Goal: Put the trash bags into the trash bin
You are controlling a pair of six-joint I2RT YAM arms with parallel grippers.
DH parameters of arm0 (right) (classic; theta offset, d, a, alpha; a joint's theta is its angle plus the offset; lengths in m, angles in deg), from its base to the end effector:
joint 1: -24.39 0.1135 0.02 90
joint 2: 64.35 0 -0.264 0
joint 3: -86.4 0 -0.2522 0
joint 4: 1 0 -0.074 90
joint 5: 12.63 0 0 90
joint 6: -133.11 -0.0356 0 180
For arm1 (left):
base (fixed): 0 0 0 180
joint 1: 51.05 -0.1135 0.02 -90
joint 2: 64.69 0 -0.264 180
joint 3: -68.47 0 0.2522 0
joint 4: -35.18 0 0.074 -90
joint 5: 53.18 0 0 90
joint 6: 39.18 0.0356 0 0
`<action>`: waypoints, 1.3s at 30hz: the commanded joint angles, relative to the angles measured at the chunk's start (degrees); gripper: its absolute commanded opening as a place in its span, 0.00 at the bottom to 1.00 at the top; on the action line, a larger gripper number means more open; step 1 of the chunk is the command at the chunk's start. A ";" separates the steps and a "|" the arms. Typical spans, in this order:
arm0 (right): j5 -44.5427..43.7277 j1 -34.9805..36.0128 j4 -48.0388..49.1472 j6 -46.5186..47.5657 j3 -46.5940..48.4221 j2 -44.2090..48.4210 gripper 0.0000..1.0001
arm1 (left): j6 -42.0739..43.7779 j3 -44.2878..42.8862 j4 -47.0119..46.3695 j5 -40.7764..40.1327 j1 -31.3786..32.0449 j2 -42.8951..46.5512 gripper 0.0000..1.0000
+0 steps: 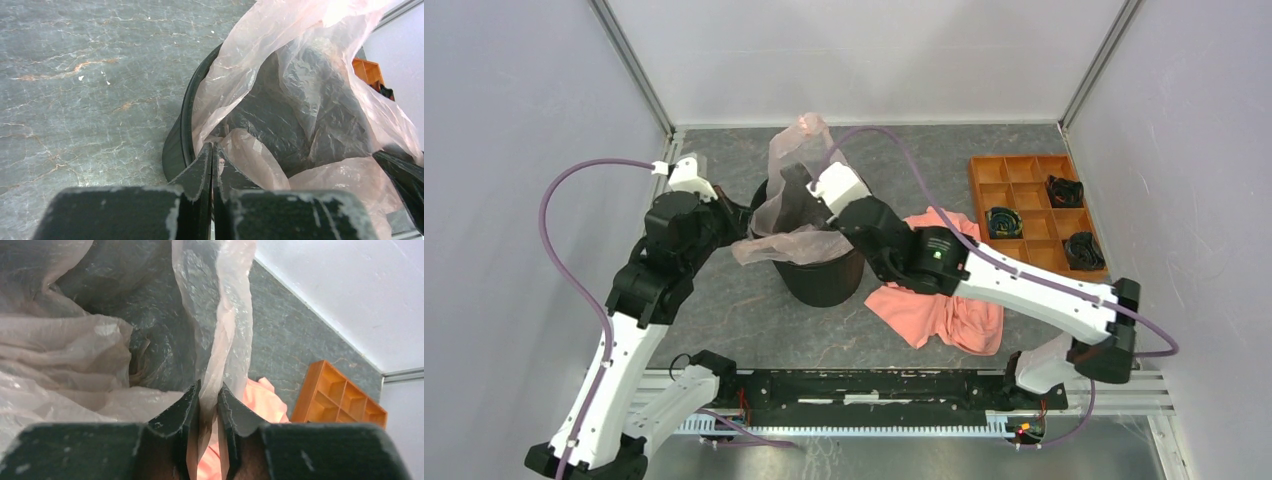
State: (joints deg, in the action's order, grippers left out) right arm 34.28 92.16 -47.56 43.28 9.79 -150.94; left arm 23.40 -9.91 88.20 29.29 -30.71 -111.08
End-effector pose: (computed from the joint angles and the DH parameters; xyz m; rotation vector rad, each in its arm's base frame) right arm 0.1483 0.2986 0.4003 -0.6980 1.8119 -0.0101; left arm 0.1459 -0.0491 0.3990 -0.2091 1.9472 -0.4263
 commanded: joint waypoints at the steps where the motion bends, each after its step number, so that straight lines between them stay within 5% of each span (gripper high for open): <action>1: 2.92 0.23 7.29 -1.86 -6.37 7.39 0.21 | -0.16 0.52 -0.53 -2.89 -0.04 3.20 0.02; 9: 4.17 0.17 13.45 -2.87 -18.47 15.83 0.14 | -1.17 3.22 -1.35 -6.28 -0.04 9.33 0.02; 13: 4.67 0.14 14.50 -3.04 -19.09 18.02 0.13 | -1.30 2.55 -1.43 -0.97 -0.04 9.19 0.05; 18: 4.65 0.17 20.14 -0.86 -23.45 22.16 0.13 | -2.57 -0.36 -0.86 9.19 -0.04 5.87 0.57; 20: 4.41 0.16 20.66 -0.87 -24.09 22.80 0.13 | -2.20 -1.75 -0.04 9.93 -0.04 4.34 0.64; 32: 3.87 0.13 23.59 -0.80 -25.75 25.69 0.03 | -2.68 -4.12 4.19 11.57 -0.04 -0.57 0.57; 39: 4.06 0.17 24.18 -0.61 -27.35 26.83 0.01 | -7.48 -6.22 9.53 0.64 -0.04 3.28 0.58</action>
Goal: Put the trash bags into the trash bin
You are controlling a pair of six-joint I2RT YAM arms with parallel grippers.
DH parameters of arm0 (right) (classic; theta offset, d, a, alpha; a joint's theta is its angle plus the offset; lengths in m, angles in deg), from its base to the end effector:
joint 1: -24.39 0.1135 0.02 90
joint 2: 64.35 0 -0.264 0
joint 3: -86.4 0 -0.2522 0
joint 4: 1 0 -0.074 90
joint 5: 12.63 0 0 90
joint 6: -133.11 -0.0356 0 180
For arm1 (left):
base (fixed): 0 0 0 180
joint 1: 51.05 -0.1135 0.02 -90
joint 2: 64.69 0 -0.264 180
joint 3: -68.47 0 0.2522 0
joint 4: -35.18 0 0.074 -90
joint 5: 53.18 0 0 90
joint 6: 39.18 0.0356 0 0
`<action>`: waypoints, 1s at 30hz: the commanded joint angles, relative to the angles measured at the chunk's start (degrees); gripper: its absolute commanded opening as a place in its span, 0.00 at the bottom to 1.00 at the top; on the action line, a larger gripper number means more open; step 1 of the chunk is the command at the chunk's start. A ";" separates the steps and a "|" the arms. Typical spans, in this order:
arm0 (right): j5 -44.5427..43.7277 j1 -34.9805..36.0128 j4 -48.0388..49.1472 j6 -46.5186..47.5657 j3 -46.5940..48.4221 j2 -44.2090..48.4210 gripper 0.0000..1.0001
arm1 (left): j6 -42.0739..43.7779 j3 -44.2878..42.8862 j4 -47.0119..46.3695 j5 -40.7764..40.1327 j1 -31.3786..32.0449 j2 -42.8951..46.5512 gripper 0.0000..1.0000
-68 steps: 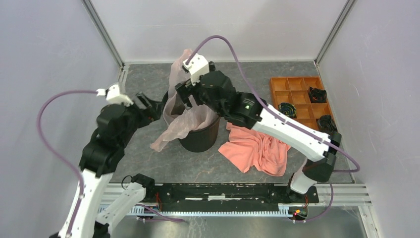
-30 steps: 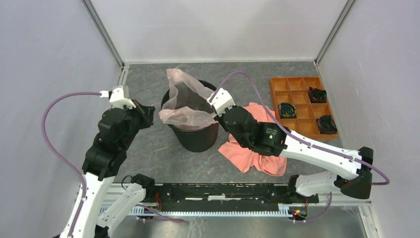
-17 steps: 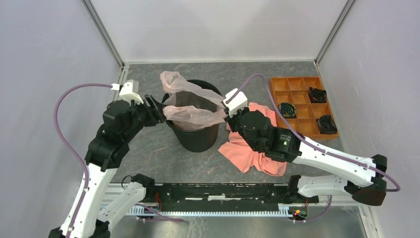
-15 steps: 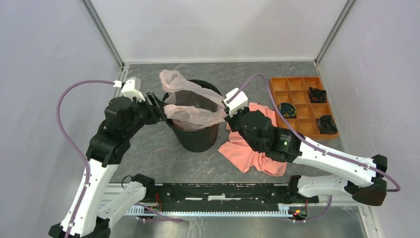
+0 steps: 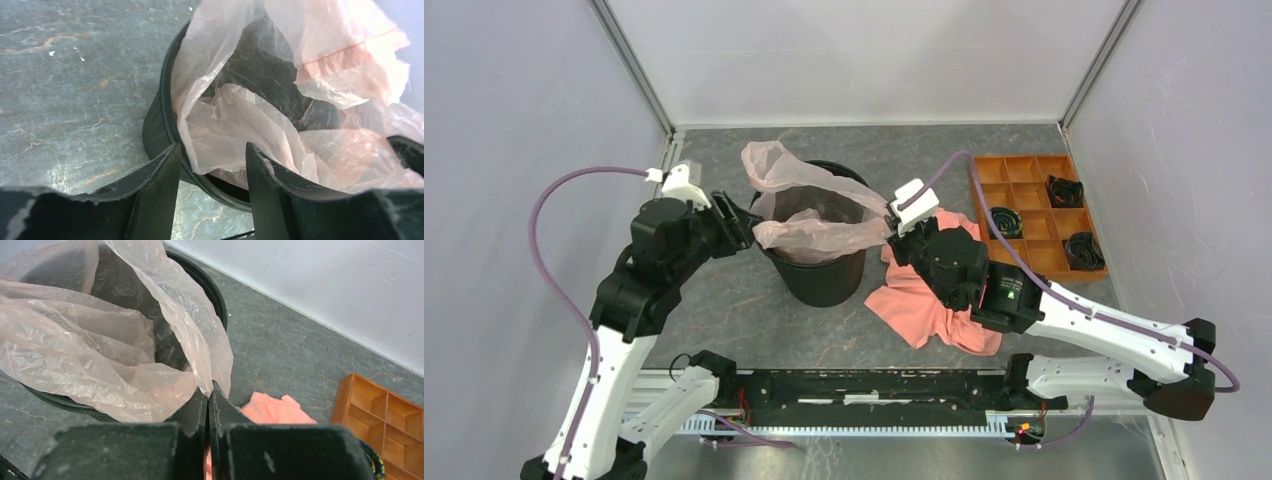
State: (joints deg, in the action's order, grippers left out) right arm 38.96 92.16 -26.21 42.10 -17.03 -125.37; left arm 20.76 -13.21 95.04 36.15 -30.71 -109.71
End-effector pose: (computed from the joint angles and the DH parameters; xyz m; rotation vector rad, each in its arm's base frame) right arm 0.1096 0.2096 0.3950 -0.5005 1.6376 0.3111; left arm 0.1281 -0.0470 0.4076 -0.1788 2.0109 -0.5561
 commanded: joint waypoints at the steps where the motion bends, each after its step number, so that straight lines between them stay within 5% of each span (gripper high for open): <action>1: -0.53 0.11 2.98 0.58 -0.90 1.63 0.01 | -5.55 -2.57 3.16 -6.38 -0.06 1.98 0.60; 7: 0.76 0.16 4.24 0.56 -2.40 3.28 0.01 | -9.26 -1.06 3.49 -5.40 -0.04 0.85 0.59; 20: 1.77 0.14 4.63 0.08 -3.83 4.66 0.01 | -11.17 2.10 -1.95 2.42 -0.04 -0.52 0.42; 25: 2.08 0.17 4.64 -0.01 -4.30 4.66 0.01 | -8.70 1.56 -1.32 0.90 -0.04 -0.64 0.03; 30: 3.06 0.16 3.40 -0.74 -6.14 5.56 0.01 | -4.71 -0.71 4.19 -10.12 -0.04 1.82 0.02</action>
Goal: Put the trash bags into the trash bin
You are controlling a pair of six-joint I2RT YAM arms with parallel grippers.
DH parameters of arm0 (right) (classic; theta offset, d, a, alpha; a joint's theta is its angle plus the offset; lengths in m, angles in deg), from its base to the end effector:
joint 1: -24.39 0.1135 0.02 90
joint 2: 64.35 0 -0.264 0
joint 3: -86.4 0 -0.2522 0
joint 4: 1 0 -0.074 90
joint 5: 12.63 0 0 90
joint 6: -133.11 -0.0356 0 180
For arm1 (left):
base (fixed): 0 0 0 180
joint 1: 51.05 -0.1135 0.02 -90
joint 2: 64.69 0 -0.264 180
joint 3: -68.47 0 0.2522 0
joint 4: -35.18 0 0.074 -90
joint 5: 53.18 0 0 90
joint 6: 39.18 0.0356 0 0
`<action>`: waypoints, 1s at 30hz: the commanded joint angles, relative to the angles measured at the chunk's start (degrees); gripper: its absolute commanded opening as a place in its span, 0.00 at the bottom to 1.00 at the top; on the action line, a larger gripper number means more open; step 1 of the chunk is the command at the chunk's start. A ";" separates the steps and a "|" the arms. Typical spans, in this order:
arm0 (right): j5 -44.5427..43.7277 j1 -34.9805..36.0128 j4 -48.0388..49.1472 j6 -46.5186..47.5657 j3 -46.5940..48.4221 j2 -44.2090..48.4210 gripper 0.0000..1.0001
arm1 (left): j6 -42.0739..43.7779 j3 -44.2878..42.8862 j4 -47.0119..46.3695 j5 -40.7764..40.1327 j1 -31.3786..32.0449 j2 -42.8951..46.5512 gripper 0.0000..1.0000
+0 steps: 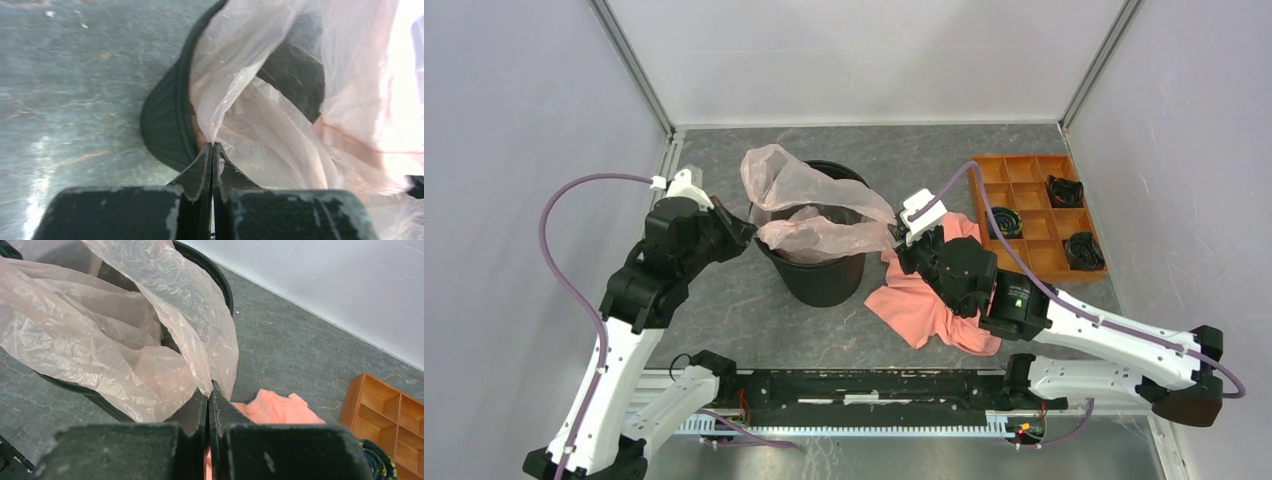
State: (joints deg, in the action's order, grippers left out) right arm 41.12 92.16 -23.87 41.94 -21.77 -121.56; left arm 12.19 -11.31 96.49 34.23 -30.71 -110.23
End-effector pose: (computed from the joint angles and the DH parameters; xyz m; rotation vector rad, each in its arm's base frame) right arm 0.1037 0.1982 0.3844 -0.5106 1.6211 0.3597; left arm 0.1329 -0.0476 0.3940 -0.3617 2.0643 -0.5899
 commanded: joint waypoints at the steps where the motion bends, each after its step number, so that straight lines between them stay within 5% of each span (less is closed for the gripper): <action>1: 1.04 0.16 0.65 -0.90 -1.88 2.20 0.01 | 4.58 -2.46 3.16 -9.77 -0.05 3.63 0.02; 16: 7.04 0.14 11.47 -1.09 -16.78 6.64 0.13 | 0.41 17.16 -1.71 -16.91 -0.05 20.82 0.02; 23: 0.04 -2.07 18.45 -1.74 -21.12 3.17 0.14 | -0.31 22.15 -11.46 -17.12 -0.04 15.64 0.02; 30: 12.87 -12.56 24.65 2.06 -20.47 0.81 0.24 | 4.14 20.59 -18.95 -23.31 -0.04 7.97 0.02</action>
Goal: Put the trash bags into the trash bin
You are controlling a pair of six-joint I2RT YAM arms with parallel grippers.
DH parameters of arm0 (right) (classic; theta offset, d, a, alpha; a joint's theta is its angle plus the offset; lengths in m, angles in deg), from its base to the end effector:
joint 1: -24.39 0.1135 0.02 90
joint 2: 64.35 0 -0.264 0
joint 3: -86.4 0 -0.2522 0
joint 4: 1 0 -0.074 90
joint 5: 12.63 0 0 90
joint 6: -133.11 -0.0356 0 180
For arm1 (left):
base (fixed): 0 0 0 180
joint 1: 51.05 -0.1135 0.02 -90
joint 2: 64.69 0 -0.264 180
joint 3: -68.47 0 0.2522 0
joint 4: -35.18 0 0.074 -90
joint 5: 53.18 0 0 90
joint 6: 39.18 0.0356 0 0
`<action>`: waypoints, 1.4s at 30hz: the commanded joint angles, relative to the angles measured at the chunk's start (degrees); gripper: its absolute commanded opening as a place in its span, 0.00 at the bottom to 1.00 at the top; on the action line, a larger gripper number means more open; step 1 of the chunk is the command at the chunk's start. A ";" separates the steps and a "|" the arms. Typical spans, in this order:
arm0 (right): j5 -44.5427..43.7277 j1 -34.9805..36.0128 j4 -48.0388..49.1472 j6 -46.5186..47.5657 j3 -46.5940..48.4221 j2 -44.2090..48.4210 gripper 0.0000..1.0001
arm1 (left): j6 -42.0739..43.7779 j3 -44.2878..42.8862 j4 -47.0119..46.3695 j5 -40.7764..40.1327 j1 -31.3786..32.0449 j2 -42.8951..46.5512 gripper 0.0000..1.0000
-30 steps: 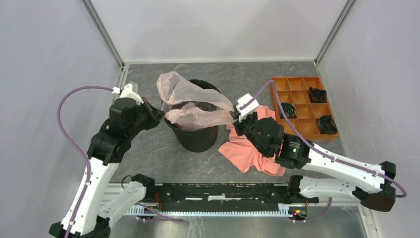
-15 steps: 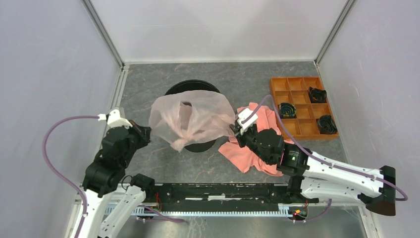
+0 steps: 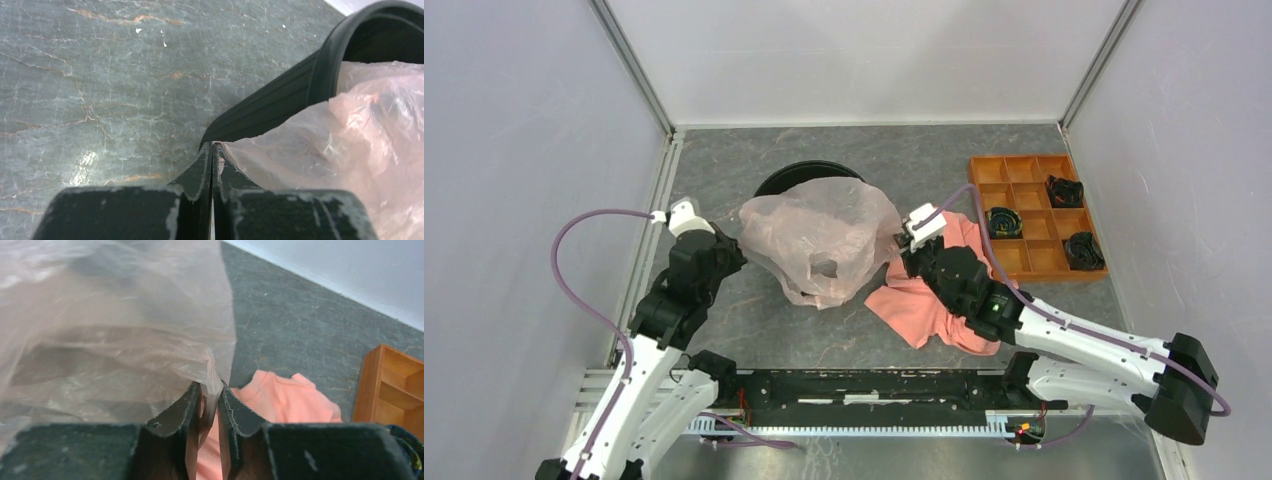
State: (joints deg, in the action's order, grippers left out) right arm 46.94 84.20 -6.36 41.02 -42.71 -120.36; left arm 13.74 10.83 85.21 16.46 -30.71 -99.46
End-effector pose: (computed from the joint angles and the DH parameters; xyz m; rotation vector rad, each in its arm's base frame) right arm 0.1295 0.1868 0.2908 -0.4827 1.6713 0.3302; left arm 0.1272 -0.0339 0.3131 -0.5111 1.9581 -0.2735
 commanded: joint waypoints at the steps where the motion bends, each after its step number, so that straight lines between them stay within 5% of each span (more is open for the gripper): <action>1: 8.92 -5.53 6.97 4.17 0.78 -0.48 0.28 | 2.84 -1.98 -7.64 -6.28 -0.08 -3.45 0.02; 5: 14.57 -6.25 1.28 7.60 1.75 1.81 0.49 | 1.75 -6.50 -0.45 -6.04 -0.04 -4.34 0.07; 14: 29.82 -6.21 -10.61 7.19 2.19 11.37 0.81 | -1.56 -12.93 14.72 3.01 -0.05 7.88 0.72; 18: 30.31 -6.21 -9.43 10.38 3.06 12.76 0.96 | 3.92 -14.17 11.74 10.79 -0.04 8.80 0.87; 21: 30.33 -6.20 -6.29 12.28 5.27 10.34 0.98 | 8.33 -14.59 9.33 17.55 -0.04 5.22 0.97; 30: 25.53 -6.22 -3.24 12.53 16.56 -1.10 0.98 | 14.23 -20.54 6.38 12.32 -0.04 -5.35 0.98; 36: 9.88 -6.24 -5.72 6.07 23.78 -6.87 0.98 | 11.85 -21.86 5.34 4.25 -0.04 -9.39 0.94; 42: 14.66 -6.35 -6.88 5.57 26.88 -9.39 0.77 | 9.67 -20.92 5.37 4.69 -0.05 -5.38 0.97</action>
State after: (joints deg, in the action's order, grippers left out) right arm 60.71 77.88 -13.05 47.84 -19.28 -128.84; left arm 24.21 -9.30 92.64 23.23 -30.71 -108.29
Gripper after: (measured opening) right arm 0.821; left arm 0.962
